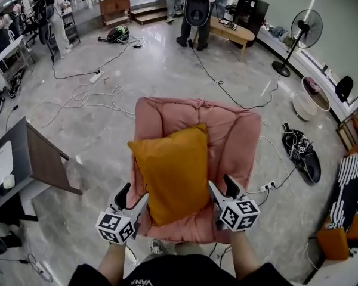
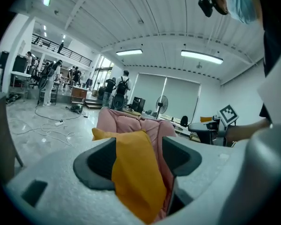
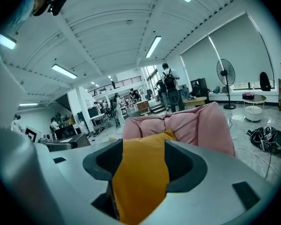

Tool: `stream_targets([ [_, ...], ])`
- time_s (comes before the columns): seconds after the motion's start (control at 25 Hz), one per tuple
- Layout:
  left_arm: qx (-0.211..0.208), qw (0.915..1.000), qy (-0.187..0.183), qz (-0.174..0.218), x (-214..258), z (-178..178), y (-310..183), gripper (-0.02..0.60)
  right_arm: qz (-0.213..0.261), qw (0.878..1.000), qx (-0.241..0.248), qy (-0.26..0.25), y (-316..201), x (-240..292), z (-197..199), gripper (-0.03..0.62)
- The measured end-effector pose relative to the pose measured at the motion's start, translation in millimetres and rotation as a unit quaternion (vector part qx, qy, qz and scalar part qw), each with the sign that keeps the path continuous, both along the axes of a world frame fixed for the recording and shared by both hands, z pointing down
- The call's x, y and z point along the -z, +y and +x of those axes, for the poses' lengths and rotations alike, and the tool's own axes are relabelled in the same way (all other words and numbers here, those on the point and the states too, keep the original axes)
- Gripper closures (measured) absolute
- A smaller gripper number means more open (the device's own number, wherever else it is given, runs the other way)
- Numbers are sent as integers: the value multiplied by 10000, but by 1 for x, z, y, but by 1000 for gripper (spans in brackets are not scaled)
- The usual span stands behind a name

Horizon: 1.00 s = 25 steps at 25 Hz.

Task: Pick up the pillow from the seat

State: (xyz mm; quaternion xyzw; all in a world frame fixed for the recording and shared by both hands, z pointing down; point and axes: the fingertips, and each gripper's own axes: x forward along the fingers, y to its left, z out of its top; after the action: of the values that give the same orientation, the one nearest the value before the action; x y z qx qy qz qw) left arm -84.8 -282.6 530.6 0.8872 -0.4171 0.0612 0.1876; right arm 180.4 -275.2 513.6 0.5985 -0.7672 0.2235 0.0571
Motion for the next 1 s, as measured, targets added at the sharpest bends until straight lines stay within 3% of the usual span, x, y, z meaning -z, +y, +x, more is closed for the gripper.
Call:
stream_targets([
  [0.48,615,9960,-92,-645,-68,22,-58,270,-577,9963,465,428,-101,-79,40,329],
  [1.0,1100,9860,-166,-1243,-129,23,-84,255,-1086,9892,901,402,-180,-164,51,329],
])
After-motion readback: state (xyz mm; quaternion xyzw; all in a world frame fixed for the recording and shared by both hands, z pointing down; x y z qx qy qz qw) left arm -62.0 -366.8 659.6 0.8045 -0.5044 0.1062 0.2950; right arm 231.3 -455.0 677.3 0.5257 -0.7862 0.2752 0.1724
